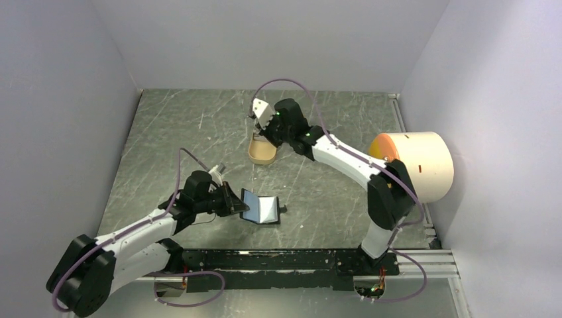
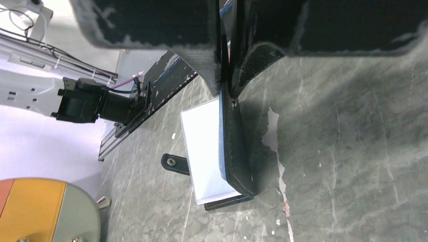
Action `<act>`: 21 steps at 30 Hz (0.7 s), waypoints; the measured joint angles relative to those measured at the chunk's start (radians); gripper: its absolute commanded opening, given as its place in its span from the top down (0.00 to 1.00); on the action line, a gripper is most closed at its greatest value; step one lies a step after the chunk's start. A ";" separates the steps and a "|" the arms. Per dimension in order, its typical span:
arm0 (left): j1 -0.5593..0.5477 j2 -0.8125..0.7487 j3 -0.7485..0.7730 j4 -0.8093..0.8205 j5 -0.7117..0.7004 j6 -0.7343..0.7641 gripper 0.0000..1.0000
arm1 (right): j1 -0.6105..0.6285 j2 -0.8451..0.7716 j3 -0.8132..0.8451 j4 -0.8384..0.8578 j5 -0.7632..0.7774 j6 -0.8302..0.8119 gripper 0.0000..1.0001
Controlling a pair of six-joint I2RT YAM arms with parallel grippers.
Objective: Put the credit cards into the card holder
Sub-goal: Pick up the credit card from the storage box, then insert the credit card into the card holder.
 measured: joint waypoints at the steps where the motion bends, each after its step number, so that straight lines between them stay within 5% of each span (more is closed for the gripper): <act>1: 0.000 0.018 -0.012 0.036 0.000 -0.018 0.91 | 0.000 -0.028 -0.019 -0.003 -0.008 0.039 1.00; 11: 0.000 0.108 -0.024 0.137 -0.047 -0.057 0.69 | 0.013 -0.417 -0.369 0.096 -0.055 0.587 1.00; 21: 0.000 0.073 -0.024 0.061 -0.116 -0.026 0.69 | 0.112 -0.411 -0.586 0.192 -0.095 1.038 1.00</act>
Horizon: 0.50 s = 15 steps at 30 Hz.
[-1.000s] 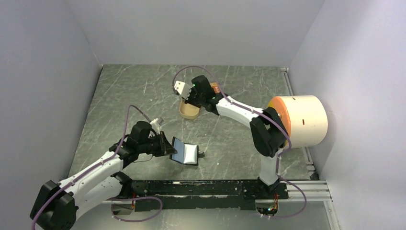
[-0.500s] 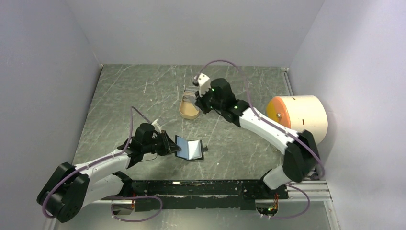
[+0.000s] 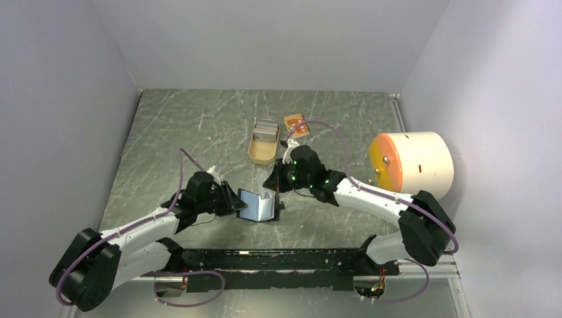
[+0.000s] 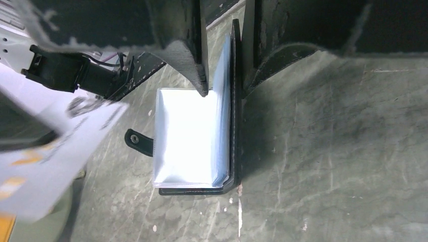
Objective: Put the credit cards into the card holder
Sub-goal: Insert the credit card into the card holder.
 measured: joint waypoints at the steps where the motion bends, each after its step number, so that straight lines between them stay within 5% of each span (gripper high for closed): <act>1: 0.000 -0.001 0.000 -0.007 -0.004 0.003 0.69 | 0.012 0.007 -0.029 0.020 -0.003 0.035 1.00; 15: 0.000 0.000 -0.022 -0.037 -0.021 0.026 0.70 | 0.042 0.074 -0.243 0.261 -0.021 0.248 0.96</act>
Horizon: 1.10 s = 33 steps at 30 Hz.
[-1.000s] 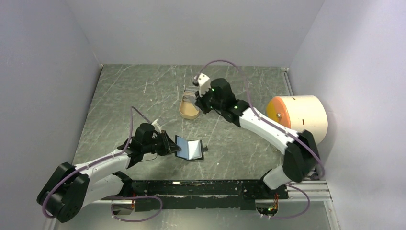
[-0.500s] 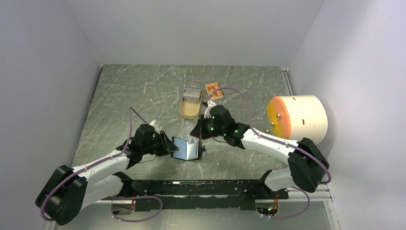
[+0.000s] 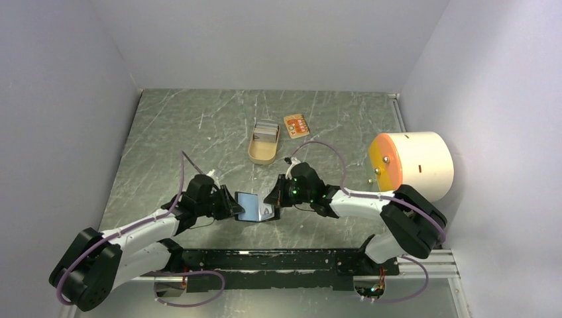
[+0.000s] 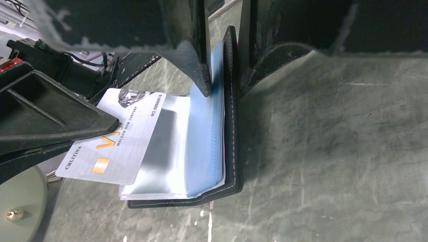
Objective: Put the credit cards into the card holder
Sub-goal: Insert the credit card into the card holder.
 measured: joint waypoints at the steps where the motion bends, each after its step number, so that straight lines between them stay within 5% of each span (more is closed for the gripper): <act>1: 0.000 0.000 -0.003 0.000 0.000 0.000 0.67 | 0.000 0.008 -0.003 0.012 -0.001 0.005 0.96; 11: 0.000 -0.021 -0.007 -0.039 -0.009 0.004 0.63 | 0.000 0.083 -0.021 0.100 -0.026 0.048 0.73; 19: 0.000 -0.033 -0.007 -0.050 -0.019 0.014 0.71 | 0.000 0.086 -0.021 0.092 -0.022 0.038 0.99; 33: 0.000 -0.013 -0.021 -0.045 -0.018 0.019 0.55 | -0.034 0.089 -0.044 0.111 -0.029 0.048 1.00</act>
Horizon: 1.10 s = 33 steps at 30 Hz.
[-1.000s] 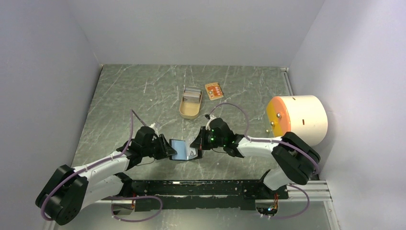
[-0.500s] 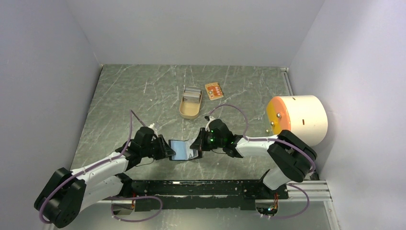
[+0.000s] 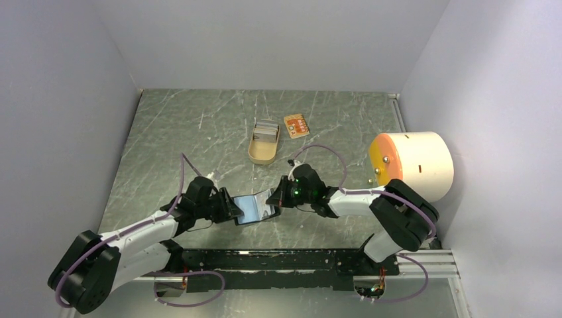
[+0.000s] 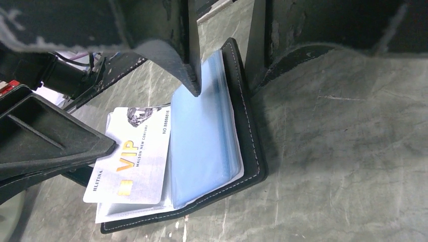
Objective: Put the credit cards into the card holder
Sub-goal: Insert the credit card into the card holder.
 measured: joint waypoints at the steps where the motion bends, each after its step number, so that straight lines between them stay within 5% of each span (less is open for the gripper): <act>1: 0.000 -0.005 0.000 -0.003 -0.001 -0.001 0.53 | -0.003 0.000 -0.004 0.010 -0.003 0.005 1.00; 14: 0.000 -0.054 -0.005 -0.040 -0.034 0.000 0.91 | -0.005 0.031 -0.012 0.108 -0.035 0.055 1.00; 33: 0.000 0.009 -0.005 0.005 -0.006 0.019 0.91 | -0.069 0.016 -0.069 0.156 -0.049 0.061 1.00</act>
